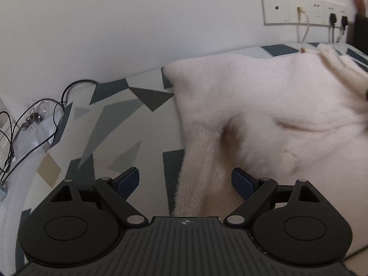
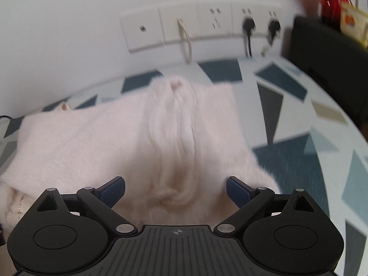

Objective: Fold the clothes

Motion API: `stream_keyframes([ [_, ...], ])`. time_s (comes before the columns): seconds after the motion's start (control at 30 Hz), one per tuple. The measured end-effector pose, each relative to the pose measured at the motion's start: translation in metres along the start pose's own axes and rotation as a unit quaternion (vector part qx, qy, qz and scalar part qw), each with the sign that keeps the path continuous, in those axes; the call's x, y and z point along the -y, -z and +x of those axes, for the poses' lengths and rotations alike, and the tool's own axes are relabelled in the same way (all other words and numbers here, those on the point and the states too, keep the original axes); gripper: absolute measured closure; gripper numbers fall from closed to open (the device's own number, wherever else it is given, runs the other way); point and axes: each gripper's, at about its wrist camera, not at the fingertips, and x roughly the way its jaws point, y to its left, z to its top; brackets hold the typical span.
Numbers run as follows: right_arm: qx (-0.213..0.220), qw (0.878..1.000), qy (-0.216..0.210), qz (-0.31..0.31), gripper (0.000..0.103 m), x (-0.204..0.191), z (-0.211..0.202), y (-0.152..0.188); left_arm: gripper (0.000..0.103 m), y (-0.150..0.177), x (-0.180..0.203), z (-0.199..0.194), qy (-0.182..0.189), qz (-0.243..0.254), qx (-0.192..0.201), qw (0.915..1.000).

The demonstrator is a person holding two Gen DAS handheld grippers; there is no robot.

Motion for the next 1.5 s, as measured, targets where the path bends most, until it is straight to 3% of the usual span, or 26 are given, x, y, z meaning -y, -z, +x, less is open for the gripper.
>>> stream_keyframes([
  [0.07, -0.016, 1.000, 0.001, 0.002, 0.013, -0.001, 0.006, 0.002, 0.014, -0.001, -0.003, 0.005, -0.013, -0.007, 0.007, 0.9999],
  [0.1, -0.023, 1.000, 0.001, 0.003, 0.022, -0.001, 0.008, 0.002, 0.023, -0.003, -0.005, 0.006, -0.022, -0.010, 0.014, 0.9996],
  [0.13, -0.028, 1.000, 0.000, 0.011, 0.047, -0.001, 0.009, 0.001, 0.035, -0.005, -0.008, 0.007, -0.027, -0.017, 0.021, 0.9993],
  [0.17, -0.031, 0.999, -0.001, 0.023, 0.067, -0.002, 0.008, -0.003, 0.064, -0.006, -0.015, 0.007, -0.022, -0.030, 0.023, 0.9990],
  [0.2, -0.024, 0.999, -0.006, 0.037, 0.070, -0.002, 0.004, -0.009, 0.078, -0.008, -0.022, 0.008, -0.005, -0.047, 0.018, 0.9987],
  [0.3, 0.024, 0.998, -0.033, 0.050, 0.074, -0.010, -0.014, -0.026, 0.090, -0.007, -0.028, 0.000, 0.007, -0.051, 0.035, 0.9980],
  [0.43, 0.088, 0.994, -0.050, 0.048, 0.077, -0.015, -0.038, -0.043, 0.093, 0.000, -0.022, -0.018, -0.004, -0.032, 0.069, 0.9971],
  [0.53, 0.106, 0.993, -0.044, 0.034, 0.076, -0.008, -0.049, -0.041, 0.093, 0.006, -0.020, -0.024, 0.007, -0.025, 0.067, 0.9974],
  [0.63, 0.068, 0.997, -0.020, 0.038, 0.071, 0.006, -0.041, -0.024, 0.093, 0.014, -0.013, -0.017, 0.011, -0.004, 0.048, 0.9988],
  [0.73, 0.015, 0.999, 0.009, 0.051, 0.072, 0.021, -0.027, -0.003, 0.091, 0.020, -0.013, -0.008, 0.018, -0.005, 0.021, 0.9996],
  [0.83, 0.015, 0.997, 0.012, 0.069, 0.072, 0.029, -0.031, 0.005, 0.081, 0.017, -0.018, -0.011, 0.023, -0.022, -0.004, 0.9995],
  [0.87, 0.021, 0.998, 0.012, 0.065, 0.071, 0.029, -0.034, 0.005, 0.080, 0.015, -0.021, -0.016, 0.046, -0.035, -0.013, 0.9982],
  [0.97, 0.037, 0.998, 0.018, 0.051, 0.071, 0.027, -0.044, 0.001, 0.079, 0.010, -0.028, -0.030, 0.164, -0.088, -0.046, 0.9815],
  [1.03, 0.032, 0.998, 0.009, 0.058, 0.070, 0.031, -0.045, -0.003, 0.071, 0.007, -0.026, -0.025, 0.241, -0.123, -0.086, 0.9588],
  [1.1, 0.030, 0.998, -0.006, 0.058, 0.063, 0.031, -0.047, -0.005, 0.051, 0.005, -0.021, -0.012, 0.254, -0.158, -0.114, 0.9475],
  [1.17, 0.038, 0.998, -0.014, 0.037, 0.040, 0.022, -0.051, -0.003, 0.050, 0.004, -0.019, -0.003, 0.239, -0.187, -0.111, 0.9464],
  [1.23, 0.049, 0.999, -0.021, 0.005, 0.038, 0.010, -0.051, -0.001, 0.050, 0.000, -0.017, 0.003, 0.227, -0.208, -0.108, 0.9451],
  [1.27, 0.053, 0.998, -0.027, -0.013, 0.039, 0.004, -0.050, 0.000, 0.052, -0.002, -0.016, 0.005, 0.224, -0.216, -0.107, 0.9443],
  [1.3, 0.056, 0.997, -0.031, -0.031, 0.040, -0.002, -0.048, 0.001, 0.069, -0.004, -0.014, 0.007, 0.221, -0.222, -0.105, 0.9438],
  [1.37, 0.043, 0.997, -0.025, -0.060, 0.050, -0.010, -0.035, 0.003, 0.081, -0.005, -0.013, 0.010, 0.210, -0.229, -0.103, 0.9449],
  [1.4, 0.032, 0.997, -0.022, -0.070, 0.057, -0.013, -0.027, 0.003, 0.086, -0.006, -0.014, 0.011, 0.203, -0.234, -0.100, 0.9454],
  [1.47, 0.029, 0.997, -0.021, -0.068, 0.093, -0.012, -0.021, 0.000, 0.089, -0.009, -0.015, 0.012, 0.189, -0.238, -0.098, 0.9476],
  [1.5, 0.036, 0.997, -0.021, -0.064, 0.093, -0.011, -0.021, -0.002, 0.090, -0.011, -0.015, 0.012, 0.183, -0.240, -0.096, 0.9487],
])
